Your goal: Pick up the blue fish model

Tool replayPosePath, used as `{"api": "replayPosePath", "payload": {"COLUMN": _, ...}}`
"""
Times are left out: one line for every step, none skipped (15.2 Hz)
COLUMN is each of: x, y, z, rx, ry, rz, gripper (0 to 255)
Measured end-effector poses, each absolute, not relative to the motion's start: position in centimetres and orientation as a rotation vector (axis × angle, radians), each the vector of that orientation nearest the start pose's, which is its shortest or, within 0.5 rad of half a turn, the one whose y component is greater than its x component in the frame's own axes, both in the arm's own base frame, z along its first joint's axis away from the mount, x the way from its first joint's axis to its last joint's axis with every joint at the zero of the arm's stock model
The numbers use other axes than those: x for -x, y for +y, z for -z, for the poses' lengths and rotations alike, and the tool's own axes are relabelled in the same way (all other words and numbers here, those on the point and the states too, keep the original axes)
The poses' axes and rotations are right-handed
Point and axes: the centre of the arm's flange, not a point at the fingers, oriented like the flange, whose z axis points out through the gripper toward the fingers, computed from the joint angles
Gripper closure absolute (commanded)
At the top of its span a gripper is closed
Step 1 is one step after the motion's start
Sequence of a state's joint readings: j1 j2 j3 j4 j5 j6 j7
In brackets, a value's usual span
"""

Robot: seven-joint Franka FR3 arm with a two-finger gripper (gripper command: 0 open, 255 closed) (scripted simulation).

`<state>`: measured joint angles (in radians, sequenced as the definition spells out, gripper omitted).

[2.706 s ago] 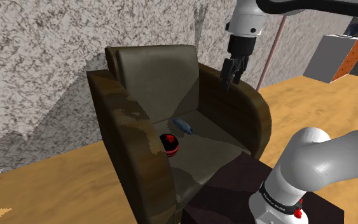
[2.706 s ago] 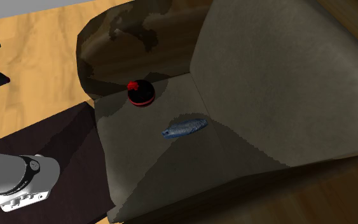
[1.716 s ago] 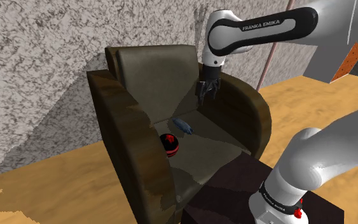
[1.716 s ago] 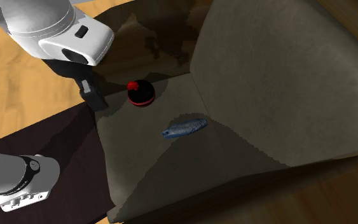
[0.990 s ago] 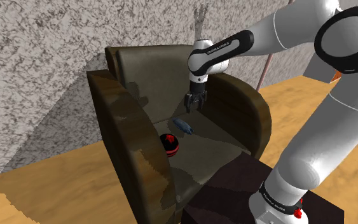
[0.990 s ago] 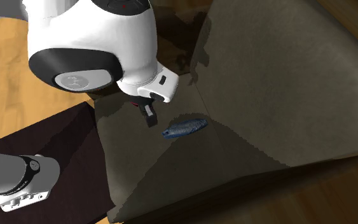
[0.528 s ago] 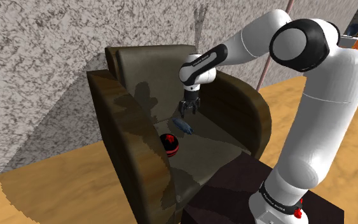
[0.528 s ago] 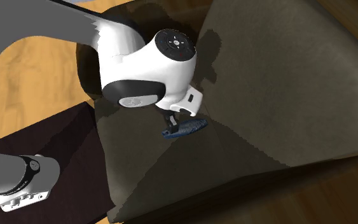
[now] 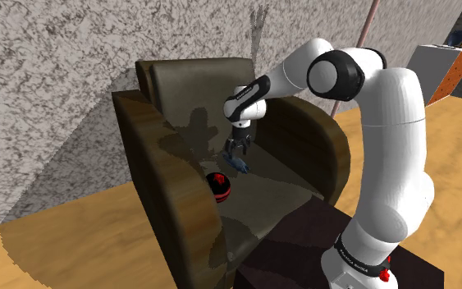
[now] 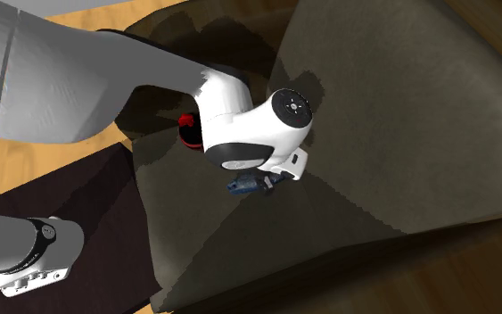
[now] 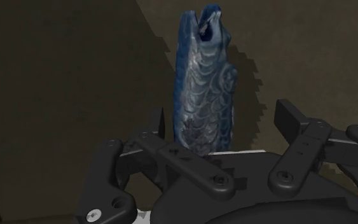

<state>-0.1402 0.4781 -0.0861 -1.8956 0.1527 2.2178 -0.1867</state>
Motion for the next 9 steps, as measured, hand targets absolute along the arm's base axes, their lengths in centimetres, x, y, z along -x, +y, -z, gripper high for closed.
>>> {"api": "replayPosePath", "payload": {"x": -60.3, "y": -13.4, "z": -23.2, "rx": 3.023, "ry": 0.206, "rz": -0.204, "gripper": 0}}
{"api": "replayPosePath", "payload": {"x": -60.4, "y": -13.5, "z": -22.6, "rx": 3.023, "ry": 0.207, "rz": -0.205, "gripper": 0}}
{"api": "replayPosePath", "payload": {"x": -60.5, "y": -13.6, "z": -22.2, "rx": 3.022, "ry": 0.207, "rz": -0.205, "gripper": 0}}
{"api": "replayPosePath", "payload": {"x": -60.6, "y": -13.5, "z": -21.8, "rx": 3.022, "ry": 0.208, "rz": -0.205, "gripper": 0}}
{"api": "replayPosePath", "payload": {"x": -60.6, "y": -13.5, "z": -21.2, "rx": 3.022, "ry": 0.207, "rz": -0.205, "gripper": 0}}
{"api": "replayPosePath", "payload": {"x": -60.6, "y": -13.5, "z": -20.6, "rx": 3.022, "ry": 0.208, "rz": -0.205, "gripper": 0}}
{"api": "replayPosePath", "payload": {"x": -60.6, "y": -13.6, "z": -19.9, "rx": 3.022, "ry": 0.207, "rz": -0.205, "gripper": 0}}
{"api": "replayPosePath", "payload": {"x": -60.7, "y": -13.6, "z": -19.5, "rx": 3.022, "ry": 0.208, "rz": -0.206, "gripper": 0}}
{"api": "replayPosePath", "payload": {"x": -60.6, "y": -13.6, "z": -19.4, "rx": 3.022, "ry": 0.208, "rz": -0.206, "gripper": 255}}
